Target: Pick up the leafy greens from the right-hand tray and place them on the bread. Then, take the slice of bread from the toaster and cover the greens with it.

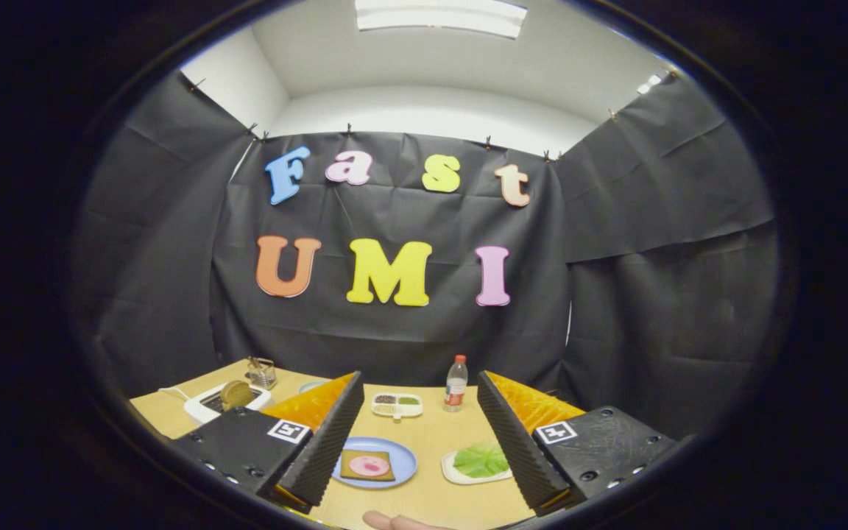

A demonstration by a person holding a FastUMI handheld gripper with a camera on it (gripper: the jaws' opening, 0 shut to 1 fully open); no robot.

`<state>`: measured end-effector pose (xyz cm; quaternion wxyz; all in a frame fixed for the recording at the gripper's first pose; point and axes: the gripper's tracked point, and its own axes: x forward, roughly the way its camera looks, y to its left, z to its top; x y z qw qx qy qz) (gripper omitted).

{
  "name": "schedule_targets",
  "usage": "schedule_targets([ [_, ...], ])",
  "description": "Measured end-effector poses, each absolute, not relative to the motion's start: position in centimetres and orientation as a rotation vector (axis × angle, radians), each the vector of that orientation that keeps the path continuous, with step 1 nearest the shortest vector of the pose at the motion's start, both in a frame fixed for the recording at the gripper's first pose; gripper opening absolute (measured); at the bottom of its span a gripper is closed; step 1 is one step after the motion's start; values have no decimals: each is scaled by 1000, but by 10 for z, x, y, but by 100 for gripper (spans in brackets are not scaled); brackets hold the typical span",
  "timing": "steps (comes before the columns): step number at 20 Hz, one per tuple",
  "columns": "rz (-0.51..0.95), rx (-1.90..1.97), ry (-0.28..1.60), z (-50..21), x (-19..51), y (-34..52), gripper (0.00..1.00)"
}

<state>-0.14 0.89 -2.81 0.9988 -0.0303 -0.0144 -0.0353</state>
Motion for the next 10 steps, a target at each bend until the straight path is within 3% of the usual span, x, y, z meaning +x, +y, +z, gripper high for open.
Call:
schedule_targets([
  [10, -110, -120, 57, -93, 83, -75, 95],
])
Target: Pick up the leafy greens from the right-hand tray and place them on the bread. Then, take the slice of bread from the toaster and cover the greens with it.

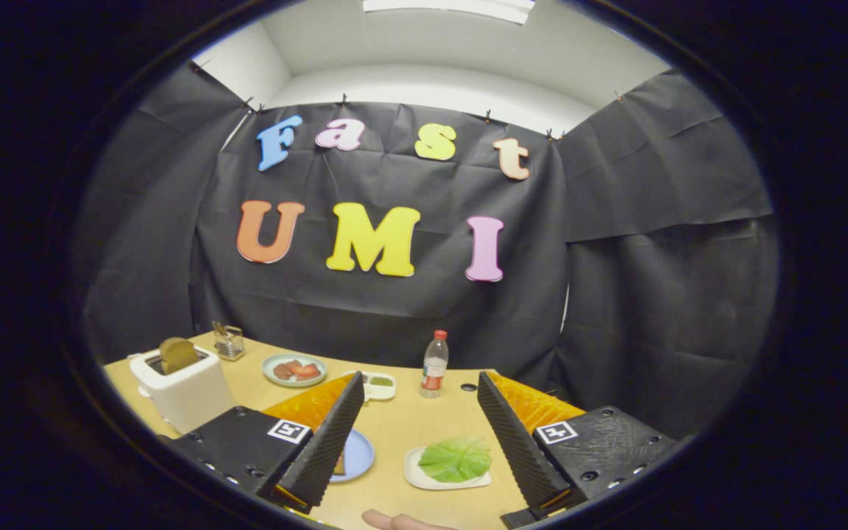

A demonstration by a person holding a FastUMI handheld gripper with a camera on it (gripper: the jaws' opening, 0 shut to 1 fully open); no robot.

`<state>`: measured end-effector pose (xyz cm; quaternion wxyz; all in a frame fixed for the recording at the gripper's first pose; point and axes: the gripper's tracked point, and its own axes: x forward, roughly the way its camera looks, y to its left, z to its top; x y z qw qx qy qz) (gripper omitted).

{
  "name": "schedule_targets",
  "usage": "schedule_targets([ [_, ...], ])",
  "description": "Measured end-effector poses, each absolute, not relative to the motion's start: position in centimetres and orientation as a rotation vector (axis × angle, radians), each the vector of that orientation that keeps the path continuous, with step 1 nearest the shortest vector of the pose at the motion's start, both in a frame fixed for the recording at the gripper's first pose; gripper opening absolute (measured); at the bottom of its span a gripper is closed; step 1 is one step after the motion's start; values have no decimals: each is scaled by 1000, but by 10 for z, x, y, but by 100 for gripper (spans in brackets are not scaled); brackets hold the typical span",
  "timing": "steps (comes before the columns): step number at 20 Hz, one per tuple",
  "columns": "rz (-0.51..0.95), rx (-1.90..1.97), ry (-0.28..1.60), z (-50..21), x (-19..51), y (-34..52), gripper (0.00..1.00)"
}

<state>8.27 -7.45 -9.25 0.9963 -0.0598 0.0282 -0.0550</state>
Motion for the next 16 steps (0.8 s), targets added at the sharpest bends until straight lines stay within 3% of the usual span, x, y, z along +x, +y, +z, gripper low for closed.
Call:
schedule_targets([
  [10, -117, -73, 277, -197, 199, -187, 95],
  [16, -72, -33, 454, -272, 234, -214, 96],
])
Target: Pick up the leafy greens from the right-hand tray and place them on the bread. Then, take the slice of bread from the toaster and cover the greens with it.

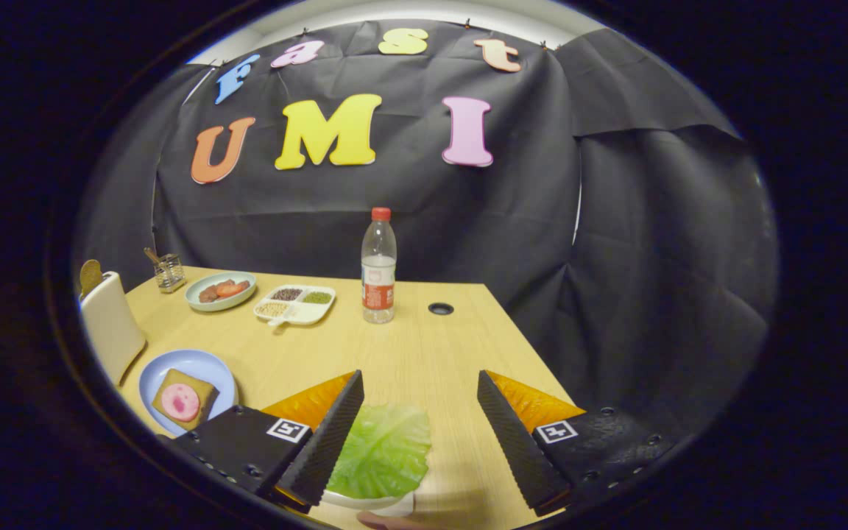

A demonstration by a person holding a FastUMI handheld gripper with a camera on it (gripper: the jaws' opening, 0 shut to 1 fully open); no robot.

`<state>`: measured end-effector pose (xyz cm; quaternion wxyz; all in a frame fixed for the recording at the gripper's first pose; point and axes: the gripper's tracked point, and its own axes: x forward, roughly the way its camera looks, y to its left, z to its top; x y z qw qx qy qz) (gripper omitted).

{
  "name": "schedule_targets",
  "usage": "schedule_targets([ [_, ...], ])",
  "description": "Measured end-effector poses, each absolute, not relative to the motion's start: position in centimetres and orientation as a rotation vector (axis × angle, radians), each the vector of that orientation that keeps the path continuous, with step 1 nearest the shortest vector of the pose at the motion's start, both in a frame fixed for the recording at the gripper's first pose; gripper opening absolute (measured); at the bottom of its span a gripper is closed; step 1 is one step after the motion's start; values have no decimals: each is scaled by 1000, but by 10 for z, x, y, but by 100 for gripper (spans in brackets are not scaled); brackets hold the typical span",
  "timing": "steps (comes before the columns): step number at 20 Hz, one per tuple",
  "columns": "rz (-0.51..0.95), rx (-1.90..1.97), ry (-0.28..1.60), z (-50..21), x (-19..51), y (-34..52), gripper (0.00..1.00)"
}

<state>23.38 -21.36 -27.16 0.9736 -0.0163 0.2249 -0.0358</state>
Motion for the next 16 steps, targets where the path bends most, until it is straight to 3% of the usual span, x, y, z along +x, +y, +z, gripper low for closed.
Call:
schedule_targets([
  [14, -11, -50, 661, -348, 235, -204, 96],
  [16, -15, -65, 676, -355, 235, -203, 89],
])
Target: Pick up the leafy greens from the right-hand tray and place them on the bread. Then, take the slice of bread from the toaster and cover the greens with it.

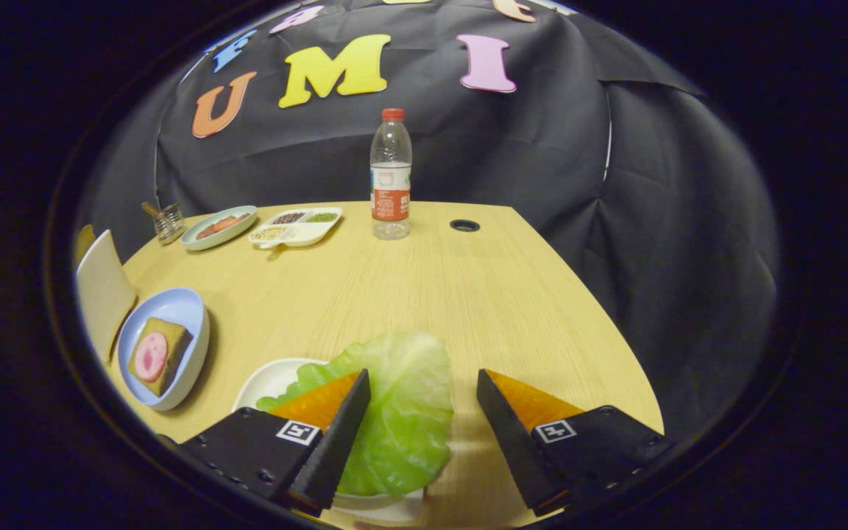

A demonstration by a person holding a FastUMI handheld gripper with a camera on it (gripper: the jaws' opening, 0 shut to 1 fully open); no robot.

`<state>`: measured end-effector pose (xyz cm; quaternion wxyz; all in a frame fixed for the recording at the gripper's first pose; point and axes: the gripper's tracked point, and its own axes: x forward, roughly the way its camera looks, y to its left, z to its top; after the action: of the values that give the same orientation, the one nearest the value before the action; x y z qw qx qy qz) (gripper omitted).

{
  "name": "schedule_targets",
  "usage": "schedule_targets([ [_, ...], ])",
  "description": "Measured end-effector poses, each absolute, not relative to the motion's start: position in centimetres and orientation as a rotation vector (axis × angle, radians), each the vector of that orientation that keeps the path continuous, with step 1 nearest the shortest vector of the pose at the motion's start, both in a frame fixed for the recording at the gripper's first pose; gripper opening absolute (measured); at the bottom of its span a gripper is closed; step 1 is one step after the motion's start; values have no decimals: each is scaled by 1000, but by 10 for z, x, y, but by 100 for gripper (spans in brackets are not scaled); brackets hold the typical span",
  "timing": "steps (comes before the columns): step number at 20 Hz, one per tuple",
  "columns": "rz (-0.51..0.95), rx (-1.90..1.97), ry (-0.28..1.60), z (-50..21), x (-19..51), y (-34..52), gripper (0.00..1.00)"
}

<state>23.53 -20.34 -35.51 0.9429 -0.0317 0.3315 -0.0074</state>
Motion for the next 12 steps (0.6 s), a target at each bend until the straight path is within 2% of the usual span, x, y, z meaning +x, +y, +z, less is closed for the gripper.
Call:
schedule_targets([
  [2, -10, -48, 684, -356, 233, -198, 83],
  [8, -32, -34, 674, -350, 230, -189, 40],
  [10, -24, -35, 671, -349, 226, -183, 40],
  [11, -48, -51, 672, -350, 224, -186, 26],
  [12, -66, -61, 665, -346, 222, -187, 24],
])
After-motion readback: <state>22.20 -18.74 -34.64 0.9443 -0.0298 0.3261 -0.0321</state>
